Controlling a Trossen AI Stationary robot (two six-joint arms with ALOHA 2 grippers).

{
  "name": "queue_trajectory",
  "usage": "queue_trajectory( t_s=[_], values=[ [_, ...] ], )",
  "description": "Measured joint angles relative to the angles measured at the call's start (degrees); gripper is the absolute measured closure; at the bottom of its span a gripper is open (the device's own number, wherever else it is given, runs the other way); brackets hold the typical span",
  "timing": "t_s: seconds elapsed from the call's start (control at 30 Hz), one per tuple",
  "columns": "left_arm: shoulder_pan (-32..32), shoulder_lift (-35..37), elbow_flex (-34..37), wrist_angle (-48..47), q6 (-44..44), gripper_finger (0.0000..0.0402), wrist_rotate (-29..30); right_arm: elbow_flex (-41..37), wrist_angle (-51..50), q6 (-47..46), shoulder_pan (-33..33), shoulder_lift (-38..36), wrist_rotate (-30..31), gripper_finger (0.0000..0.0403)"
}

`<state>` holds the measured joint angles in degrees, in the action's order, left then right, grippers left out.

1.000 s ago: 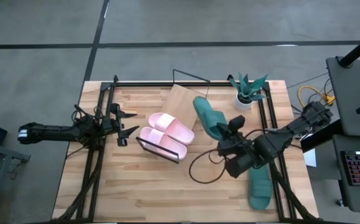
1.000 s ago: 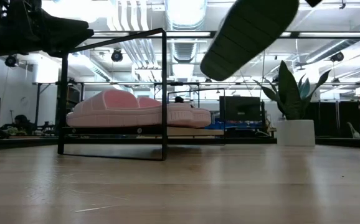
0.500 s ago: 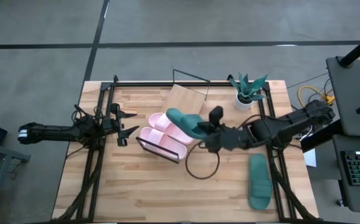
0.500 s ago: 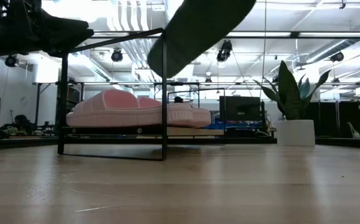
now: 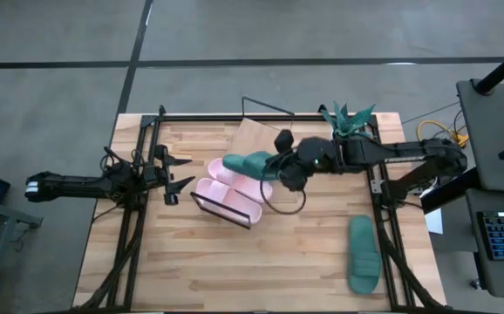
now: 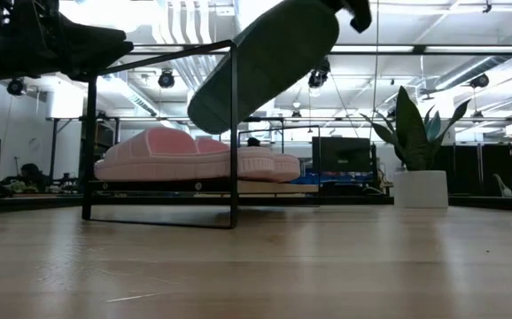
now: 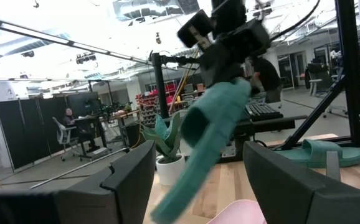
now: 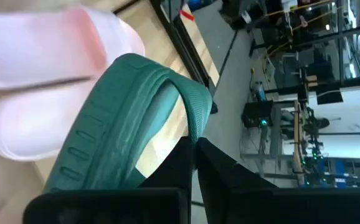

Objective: Pick and place slides into the shelf
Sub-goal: Put the top dark green slide on the shelf

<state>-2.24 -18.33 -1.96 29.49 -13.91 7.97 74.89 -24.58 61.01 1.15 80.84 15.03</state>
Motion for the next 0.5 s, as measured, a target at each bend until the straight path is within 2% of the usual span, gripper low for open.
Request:
queue_trajectory(
  t_s=[0.37, 0.5],
  values=[
    [0.0, 0.0, 0.0, 0.0, 0.0, 0.0173, 0.0, -0.3, 4.6, 7.5, -14.6, 2.1, -24.0, 0.0395],
    [0.0, 0.0, 0.0, 0.0, 0.0, 0.0173, 0.0, -0.5, 5.3, 10.2, -18.3, 5.4, -26.0, 0.0395]
  ],
)
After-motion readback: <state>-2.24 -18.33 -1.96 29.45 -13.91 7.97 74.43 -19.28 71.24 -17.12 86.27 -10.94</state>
